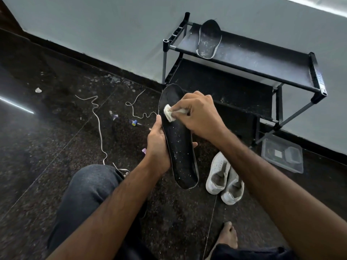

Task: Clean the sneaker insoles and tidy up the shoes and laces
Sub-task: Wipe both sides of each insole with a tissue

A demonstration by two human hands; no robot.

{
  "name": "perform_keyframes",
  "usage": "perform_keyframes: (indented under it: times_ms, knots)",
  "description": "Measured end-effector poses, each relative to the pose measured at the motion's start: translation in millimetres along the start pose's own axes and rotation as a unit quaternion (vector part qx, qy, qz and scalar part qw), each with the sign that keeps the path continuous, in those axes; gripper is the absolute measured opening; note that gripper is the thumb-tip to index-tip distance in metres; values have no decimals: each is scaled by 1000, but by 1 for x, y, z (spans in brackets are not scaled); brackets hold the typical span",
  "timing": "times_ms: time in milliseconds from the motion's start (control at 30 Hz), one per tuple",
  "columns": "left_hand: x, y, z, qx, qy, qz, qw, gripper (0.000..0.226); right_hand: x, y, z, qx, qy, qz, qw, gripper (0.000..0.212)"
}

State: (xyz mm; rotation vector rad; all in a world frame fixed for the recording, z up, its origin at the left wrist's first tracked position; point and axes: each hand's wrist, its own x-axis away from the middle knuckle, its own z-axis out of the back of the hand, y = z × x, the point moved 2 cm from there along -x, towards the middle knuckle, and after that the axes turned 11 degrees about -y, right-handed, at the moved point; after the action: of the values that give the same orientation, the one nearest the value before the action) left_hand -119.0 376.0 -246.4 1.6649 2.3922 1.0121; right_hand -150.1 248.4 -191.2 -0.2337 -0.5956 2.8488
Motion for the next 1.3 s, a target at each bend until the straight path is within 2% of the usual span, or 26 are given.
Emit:
perform_keyframes:
  times_ms: [67,167,200,267,333,367,433,500,533,633,700,733,800,833,867,933,967,1033,1067,1133,1200,1300]
  knots:
    - [1,0,-1,9,-1,7,1000,72,2,-8,-6,20,-52,19,998,9]
    - [3,2,1,9,0,1,1000,70,3,-9,4,-136,-140,26,980,9]
    - [3,3,1,4,-2,-2,1000,70,1,-5,11,-184,-117,17,976,10]
    - [2,3,-1,2,-5,0,1000,72,-3,9,20,-207,-16,-26,978,11]
    - [2,1,-3,3,-2,7,1000,71,-5,14,13,-127,56,-64,988,11]
    - [2,0,-4,1,-2,10,1000,70,-4,13,5,-68,66,-71,993,11]
    - [2,0,-3,-12,6,8,1000,68,-2,7,-8,-21,29,-44,998,10]
    - [2,1,0,-25,17,6,1000,70,-4,6,-6,-64,-40,0,997,8]
    - [2,2,1,-32,19,5,999,71,-7,8,-1,-60,-50,14,997,7]
    - [1,0,-2,-53,17,10,998,75,-22,23,16,71,63,-27,995,11]
    - [1,-1,-4,-52,16,16,998,74,-26,23,18,72,109,-57,990,10]
    - [1,-1,-5,-49,15,17,999,74,-26,19,14,43,93,-33,994,9]
    - [1,0,-3,-46,14,15,999,73,-21,10,6,-14,7,43,999,7]
    - [1,1,-1,-46,14,15,999,73,-19,9,6,-19,-30,58,998,7]
    - [1,1,0,-48,15,15,999,74,-20,14,8,8,-35,53,998,8]
    - [1,1,0,-55,14,17,998,74,-25,33,18,104,40,-6,994,11]
    - [1,1,-1,-54,14,17,998,73,-26,46,26,131,87,-63,986,10]
    - [2,2,-4,-50,16,19,998,72,-25,63,40,121,145,-150,970,9]
    - [2,3,-4,-51,18,20,998,72,-23,64,43,99,163,-160,969,9]
    - [0,3,-3,-51,24,12,998,71,-18,53,43,22,163,-123,979,9]
    - [-1,3,-2,-46,32,7,998,69,-6,31,32,-48,104,-32,993,8]
    - [0,2,-3,-47,35,8,998,69,13,3,8,11,-44,115,992,8]
